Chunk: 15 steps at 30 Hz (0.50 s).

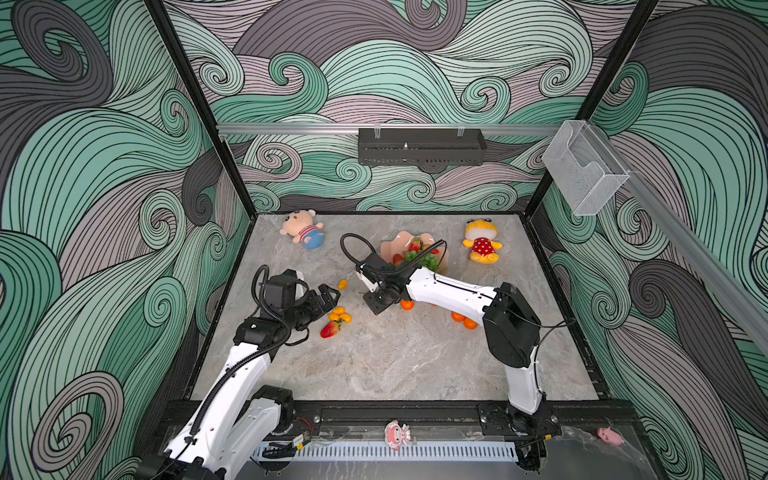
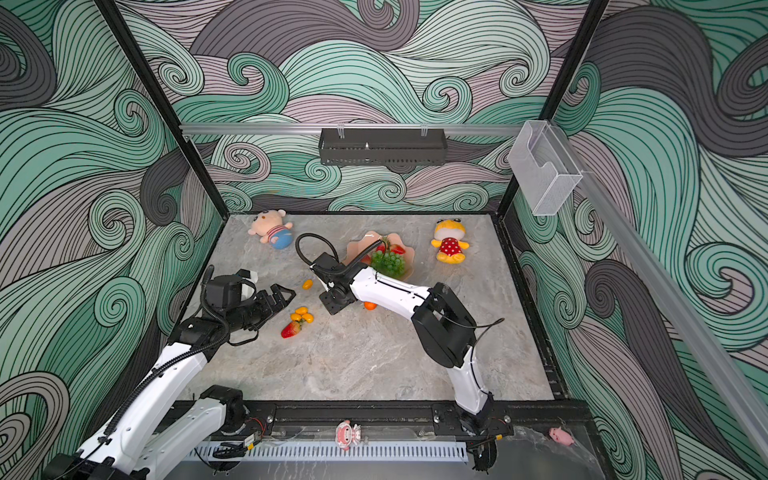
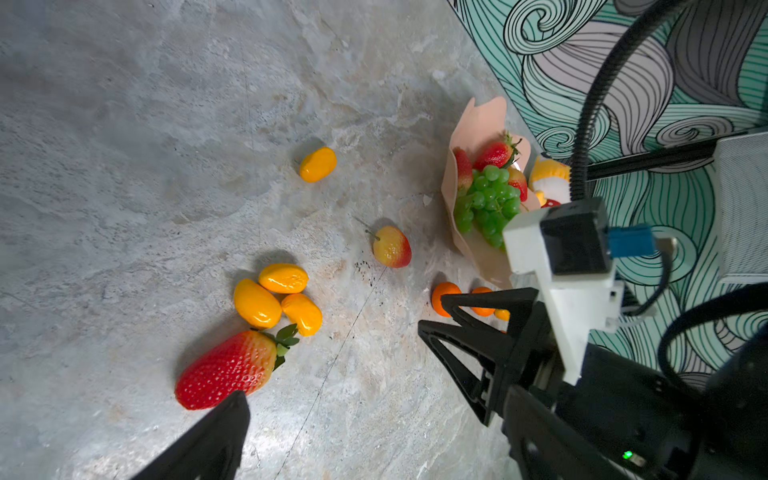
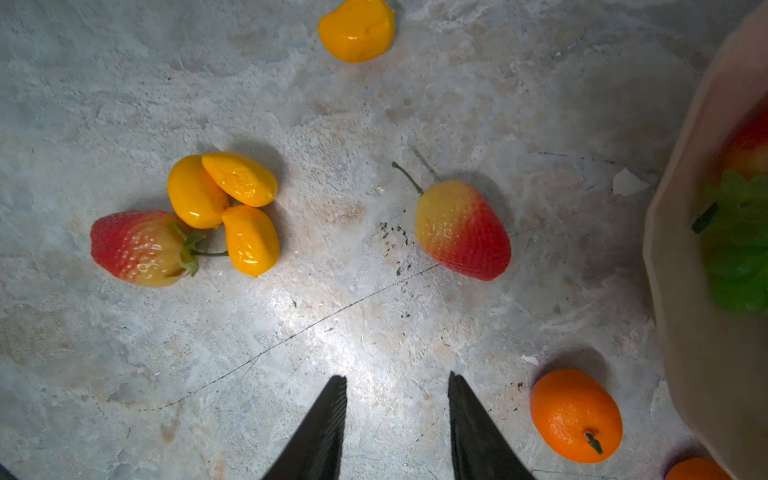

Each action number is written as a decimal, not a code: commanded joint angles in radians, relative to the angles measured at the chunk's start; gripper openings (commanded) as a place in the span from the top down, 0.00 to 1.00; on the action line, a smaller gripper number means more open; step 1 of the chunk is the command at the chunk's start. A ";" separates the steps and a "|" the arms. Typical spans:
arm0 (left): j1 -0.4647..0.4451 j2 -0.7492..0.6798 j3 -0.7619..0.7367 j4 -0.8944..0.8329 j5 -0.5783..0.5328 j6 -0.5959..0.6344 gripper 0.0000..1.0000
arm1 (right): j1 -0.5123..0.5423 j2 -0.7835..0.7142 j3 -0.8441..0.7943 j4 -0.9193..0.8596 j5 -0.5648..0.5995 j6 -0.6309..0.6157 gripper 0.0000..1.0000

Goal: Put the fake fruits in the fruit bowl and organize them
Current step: 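Move the right gripper toward the pale strawberry beside the yellow fruits, then lower the right gripper onto the pale strawberry and close it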

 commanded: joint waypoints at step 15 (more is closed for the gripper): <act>0.234 -0.022 -0.075 0.085 0.180 -0.077 0.01 | 0.008 0.261 0.385 -0.180 0.101 -0.217 0.61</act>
